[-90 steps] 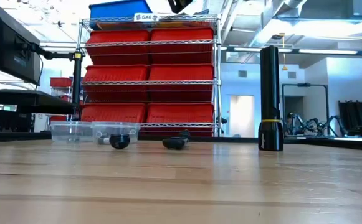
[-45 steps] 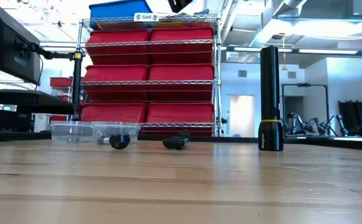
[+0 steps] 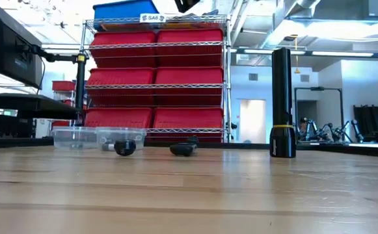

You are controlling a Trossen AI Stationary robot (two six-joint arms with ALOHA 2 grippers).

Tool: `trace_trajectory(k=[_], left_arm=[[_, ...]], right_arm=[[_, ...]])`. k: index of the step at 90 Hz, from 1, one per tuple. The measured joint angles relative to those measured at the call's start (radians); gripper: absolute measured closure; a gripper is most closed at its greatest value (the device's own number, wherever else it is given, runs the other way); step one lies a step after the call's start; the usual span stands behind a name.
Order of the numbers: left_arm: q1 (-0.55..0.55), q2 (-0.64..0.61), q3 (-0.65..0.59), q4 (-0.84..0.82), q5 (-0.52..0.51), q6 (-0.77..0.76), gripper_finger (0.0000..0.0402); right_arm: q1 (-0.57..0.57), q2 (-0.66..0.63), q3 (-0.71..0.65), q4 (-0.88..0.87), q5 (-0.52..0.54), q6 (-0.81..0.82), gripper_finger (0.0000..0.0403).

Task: Insert battery
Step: Insert the brown battery into the flashlight battery compartment

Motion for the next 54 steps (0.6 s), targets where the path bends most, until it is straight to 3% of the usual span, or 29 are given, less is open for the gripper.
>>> trace_trajectory(k=[16,43,54], left_arm=[[0.000,0.000,0.000,-0.002,-0.007,-0.008,0.0351],[0.011,-0.011,0.001,0.022,-0.015,-0.044,0.0345],[0.030,-0.034,0.000,0.037,-0.014,-0.063,0.0335]], right_arm=[[-0.001,0.000,0.000,-0.007,0.001,0.055,0.0370],[-0.001,-0.047,0.001,-0.019,0.023,0.162,0.0370],[-0.001,-0.092,0.061,-0.128,0.062,0.243,0.0370]])
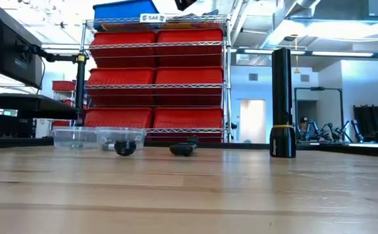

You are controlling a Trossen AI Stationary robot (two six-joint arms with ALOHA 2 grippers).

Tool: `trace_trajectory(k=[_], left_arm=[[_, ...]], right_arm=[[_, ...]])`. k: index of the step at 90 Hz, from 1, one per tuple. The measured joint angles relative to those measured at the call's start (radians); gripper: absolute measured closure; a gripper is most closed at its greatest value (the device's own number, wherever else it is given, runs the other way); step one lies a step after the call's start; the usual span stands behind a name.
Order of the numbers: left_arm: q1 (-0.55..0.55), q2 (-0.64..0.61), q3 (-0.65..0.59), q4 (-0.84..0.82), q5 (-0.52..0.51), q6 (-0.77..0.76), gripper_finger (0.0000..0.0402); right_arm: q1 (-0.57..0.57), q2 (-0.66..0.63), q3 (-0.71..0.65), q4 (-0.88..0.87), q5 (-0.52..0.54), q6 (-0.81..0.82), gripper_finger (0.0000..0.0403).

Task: Insert battery
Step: Insert the brown battery into the flashlight battery compartment

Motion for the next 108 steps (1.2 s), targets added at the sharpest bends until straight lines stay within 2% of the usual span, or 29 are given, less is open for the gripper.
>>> trace_trajectory(k=[17,34,45,54,66,83,92,108], left_arm=[[0.029,-0.038,0.000,0.186,0.008,-0.022,0.0293],[0.039,-0.041,0.000,0.485,0.002,-0.006,0.0262],[0.039,-0.042,0.000,0.645,-0.110,0.047,0.0262],[0.041,-0.042,0.000,0.705,-0.193,0.086,0.0262],[0.049,-0.045,0.000,0.678,-0.210,0.089,0.0263],[0.052,-0.053,0.000,0.518,-0.210,0.118,0.0263],[0.060,-0.052,0.000,0.436,-0.227,0.132,0.0263],[0.091,-0.052,0.000,0.270,-0.378,0.138,0.0263]], right_arm=[[0.000,-0.049,0.091,-0.121,0.054,0.099,0.0371],[-0.030,-0.111,0.160,-0.034,0.102,0.209,0.0400],[-0.054,-0.135,0.160,0.111,0.086,0.187,0.0399],[-0.075,-0.142,0.159,0.161,0.053,0.168,0.0400],[-0.073,-0.143,0.159,0.138,0.051,0.168,0.0400],[-0.060,-0.146,0.158,0.092,0.050,0.181,0.0393],[-0.062,-0.153,0.158,0.064,0.053,0.198,0.0366],[-0.061,-0.174,0.159,-0.021,0.091,0.331,0.0293]])
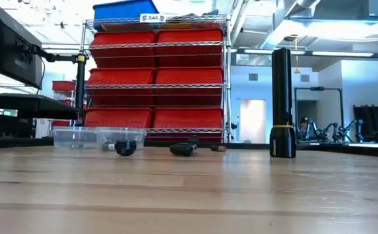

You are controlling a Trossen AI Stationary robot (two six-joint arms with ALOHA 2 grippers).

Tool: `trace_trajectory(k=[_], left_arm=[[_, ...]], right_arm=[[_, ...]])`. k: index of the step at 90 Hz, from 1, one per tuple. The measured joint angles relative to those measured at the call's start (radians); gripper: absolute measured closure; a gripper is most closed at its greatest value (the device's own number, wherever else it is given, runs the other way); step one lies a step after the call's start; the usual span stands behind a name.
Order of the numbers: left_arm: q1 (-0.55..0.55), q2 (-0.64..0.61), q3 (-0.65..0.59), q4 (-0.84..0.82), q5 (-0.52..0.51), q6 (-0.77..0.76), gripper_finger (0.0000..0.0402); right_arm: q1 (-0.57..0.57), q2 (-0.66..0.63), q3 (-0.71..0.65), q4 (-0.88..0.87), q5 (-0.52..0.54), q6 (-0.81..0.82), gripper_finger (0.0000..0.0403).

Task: Insert battery
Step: Insert the brown battery into the flashlight battery compartment

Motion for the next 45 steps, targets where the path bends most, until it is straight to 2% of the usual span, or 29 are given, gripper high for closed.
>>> trace_trajectory(k=[21,45], left_arm=[[0.050,0.015,0.000,-0.180,-0.217,0.084,0.0263],[0.115,0.059,0.000,-0.312,-0.211,0.070,0.0263]], right_arm=[[-0.027,-0.047,0.000,-0.120,0.020,0.148,0.0226],[-0.139,-0.048,0.000,-0.269,0.021,0.312,0.0200]])
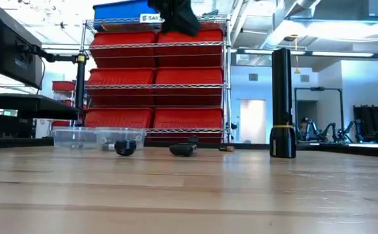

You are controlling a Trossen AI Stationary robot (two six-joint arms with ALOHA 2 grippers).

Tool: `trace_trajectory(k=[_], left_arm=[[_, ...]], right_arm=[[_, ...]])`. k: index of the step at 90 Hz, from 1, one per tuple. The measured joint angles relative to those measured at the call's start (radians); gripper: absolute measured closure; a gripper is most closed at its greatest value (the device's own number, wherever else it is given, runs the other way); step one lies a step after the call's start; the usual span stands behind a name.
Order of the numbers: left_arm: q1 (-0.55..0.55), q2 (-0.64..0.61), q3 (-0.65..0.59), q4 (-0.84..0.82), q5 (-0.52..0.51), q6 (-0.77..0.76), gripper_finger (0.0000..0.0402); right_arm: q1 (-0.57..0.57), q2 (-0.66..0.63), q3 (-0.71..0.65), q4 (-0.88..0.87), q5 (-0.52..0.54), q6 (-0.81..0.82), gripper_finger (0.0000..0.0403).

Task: Insert battery
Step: Insert the brown battery into the flashlight battery compartment

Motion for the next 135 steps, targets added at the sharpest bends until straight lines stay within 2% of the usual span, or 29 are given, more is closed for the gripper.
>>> trace_trajectory(k=[28,54,80,98,110,135], left_arm=[[0.022,-0.008,0.000,-0.117,0.002,0.100,0.0263],[0.022,-0.007,0.000,-0.311,0.002,0.211,0.0263],[0.022,-0.007,0.000,-0.505,0.002,0.243,0.0263],[0.031,-0.010,0.000,-0.595,-0.036,0.233,0.0263],[0.057,-0.026,0.000,-0.637,-0.051,0.200,0.0263],[0.101,-0.087,0.000,-0.642,-0.051,0.149,0.0263]], right_arm=[[-0.163,0.041,0.000,-0.031,-0.017,0.063,0.0192],[-0.389,0.157,0.000,-0.035,-0.219,0.135,0.0192],[-0.589,0.419,0.000,-0.034,-0.410,0.085,0.0192],[-0.642,0.610,0.000,-0.072,-0.440,0.057,0.0192],[-0.654,0.729,-0.006,-0.079,-0.525,0.046,0.0192],[-0.674,0.926,-0.006,-0.096,-0.599,0.004,0.0192]])
